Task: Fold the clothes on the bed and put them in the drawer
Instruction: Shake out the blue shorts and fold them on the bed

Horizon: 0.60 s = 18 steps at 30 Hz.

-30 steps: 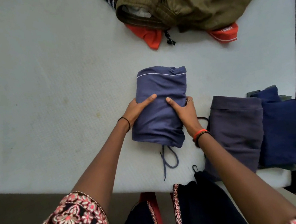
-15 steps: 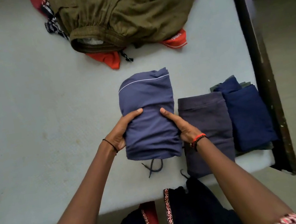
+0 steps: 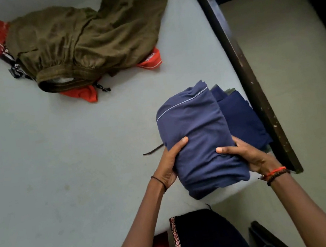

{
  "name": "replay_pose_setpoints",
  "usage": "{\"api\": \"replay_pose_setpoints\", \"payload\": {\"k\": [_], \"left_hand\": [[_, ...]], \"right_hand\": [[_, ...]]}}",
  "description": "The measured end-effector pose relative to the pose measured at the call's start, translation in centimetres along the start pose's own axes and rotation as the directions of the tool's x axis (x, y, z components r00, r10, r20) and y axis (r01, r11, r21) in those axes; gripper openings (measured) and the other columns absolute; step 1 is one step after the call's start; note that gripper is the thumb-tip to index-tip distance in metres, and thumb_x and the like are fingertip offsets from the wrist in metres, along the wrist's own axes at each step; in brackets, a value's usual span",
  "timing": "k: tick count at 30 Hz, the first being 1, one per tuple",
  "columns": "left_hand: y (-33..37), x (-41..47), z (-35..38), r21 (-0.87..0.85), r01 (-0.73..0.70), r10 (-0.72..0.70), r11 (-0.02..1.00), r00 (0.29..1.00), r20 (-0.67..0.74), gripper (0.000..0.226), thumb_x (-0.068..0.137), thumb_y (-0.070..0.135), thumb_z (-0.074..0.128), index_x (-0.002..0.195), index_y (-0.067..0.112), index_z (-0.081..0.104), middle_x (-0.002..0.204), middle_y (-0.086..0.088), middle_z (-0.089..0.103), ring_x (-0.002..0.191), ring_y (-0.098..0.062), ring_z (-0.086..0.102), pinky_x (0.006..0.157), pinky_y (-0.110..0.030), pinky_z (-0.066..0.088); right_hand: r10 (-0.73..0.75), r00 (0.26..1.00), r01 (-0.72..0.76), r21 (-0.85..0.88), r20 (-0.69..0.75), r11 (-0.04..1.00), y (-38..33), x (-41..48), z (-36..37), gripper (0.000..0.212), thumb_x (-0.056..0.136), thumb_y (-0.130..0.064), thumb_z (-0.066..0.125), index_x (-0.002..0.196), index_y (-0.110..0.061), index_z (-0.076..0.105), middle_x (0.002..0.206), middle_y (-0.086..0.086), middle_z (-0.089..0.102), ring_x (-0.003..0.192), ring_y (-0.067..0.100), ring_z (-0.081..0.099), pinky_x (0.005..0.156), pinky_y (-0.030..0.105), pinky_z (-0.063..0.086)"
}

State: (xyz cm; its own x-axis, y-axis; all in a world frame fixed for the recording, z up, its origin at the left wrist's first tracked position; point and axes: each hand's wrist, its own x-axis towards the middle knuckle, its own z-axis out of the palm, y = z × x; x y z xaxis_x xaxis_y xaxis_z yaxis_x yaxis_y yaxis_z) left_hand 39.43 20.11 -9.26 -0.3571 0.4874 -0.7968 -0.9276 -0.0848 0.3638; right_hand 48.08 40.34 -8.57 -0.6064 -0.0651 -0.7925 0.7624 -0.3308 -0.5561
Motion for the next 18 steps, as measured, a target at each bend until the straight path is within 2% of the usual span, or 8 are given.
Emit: {"api": "replay_pose_setpoints", "payload": {"k": [3,8,10,12,14,16,18], "left_hand": [[-2.8,2.3,-0.7,0.13,0.007,0.006,0.992,0.995,-0.103,0.036,0.079,0.029,0.074,0.111,0.025,0.059,0.124,0.0,0.064,0.109,-0.013,0.062,0.095,-0.031,0.05],[-4.4,3.4,-1.6,0.257,-0.007,0.061,0.966,0.977,-0.202,0.071,0.057,0.049,0.082,0.119,0.023,0.058,0.121,0.002,0.065,0.108,-0.014,0.062,0.096,-0.033,0.051],[-4.8,3.2,-1.7,0.265,-0.022,0.078,0.964,0.976,-0.202,0.065,0.061,0.045,0.083,0.117,0.023,0.058,0.118,0.004,0.066,0.108,-0.014,0.063,0.095,-0.033,0.051],[-5.4,3.1,-1.7,0.309,-0.035,0.096,0.95,0.978,-0.184,0.038,0.074,0.03,0.08,0.106,0.026,0.061,0.112,0.005,0.067,0.103,-0.011,0.064,0.091,-0.029,0.052],[-5.4,3.0,-1.7,0.384,-0.047,0.129,0.922,0.973,-0.192,0.026,0.08,0.023,0.075,0.099,0.028,0.059,0.107,0.007,0.064,0.097,-0.006,0.062,0.083,-0.021,0.051],[-5.2,3.2,-1.5,0.457,-0.045,0.163,0.888,0.962,-0.22,0.033,0.08,0.024,0.074,0.107,0.023,0.055,0.111,0.005,0.06,0.098,-0.008,0.059,0.081,-0.017,0.047],[-5.2,3.6,-1.2,0.506,-0.052,0.209,0.861,0.943,-0.26,0.053,0.078,0.025,0.076,0.122,0.018,0.048,0.117,0.003,0.055,0.108,-0.015,0.056,0.086,-0.022,0.045]], "right_hand": [[0.046,0.996,-0.044,0.038,-0.077,0.998,2.7,1.2,-1.4,0.095,0.043,-0.038,0.093,0.126,-0.019,0.051,0.119,0.002,0.067,0.11,0.019,0.063,0.084,0.027,0.055],[0.04,0.991,-0.023,0.134,-0.127,0.991,5.1,2.2,-2.1,0.088,0.049,-0.03,0.091,0.127,-0.013,0.052,0.119,0.007,0.066,0.108,0.019,0.063,0.089,0.028,0.053],[0.004,0.992,0.015,0.147,-0.129,0.989,5.8,1.8,-2.5,0.085,0.051,-0.031,0.09,0.126,-0.011,0.053,0.117,0.005,0.067,0.107,0.017,0.063,0.089,0.026,0.053],[-0.015,0.988,0.039,0.15,-0.155,0.988,6.6,1.3,-2.7,0.092,0.045,-0.038,0.092,0.125,-0.012,0.055,0.118,0.005,0.067,0.109,0.018,0.063,0.089,0.026,0.053],[-0.008,0.982,0.037,0.155,-0.187,0.987,7.4,1.3,-2.6,0.096,0.042,-0.042,0.093,0.125,-0.013,0.055,0.12,0.007,0.066,0.112,0.02,0.062,0.091,0.027,0.053],[0.015,0.975,0.017,0.142,-0.223,0.99,7.6,1.4,-2.3,0.094,0.039,-0.046,0.093,0.121,-0.017,0.058,0.119,0.006,0.067,0.11,0.02,0.063,0.087,0.027,0.054],[0.03,0.962,-0.016,0.053,-0.272,0.998,6.9,1.3,-2.0,0.077,0.05,-0.039,0.09,0.117,-0.018,0.059,0.117,0.007,0.067,0.108,0.02,0.064,0.084,0.024,0.054]]}}
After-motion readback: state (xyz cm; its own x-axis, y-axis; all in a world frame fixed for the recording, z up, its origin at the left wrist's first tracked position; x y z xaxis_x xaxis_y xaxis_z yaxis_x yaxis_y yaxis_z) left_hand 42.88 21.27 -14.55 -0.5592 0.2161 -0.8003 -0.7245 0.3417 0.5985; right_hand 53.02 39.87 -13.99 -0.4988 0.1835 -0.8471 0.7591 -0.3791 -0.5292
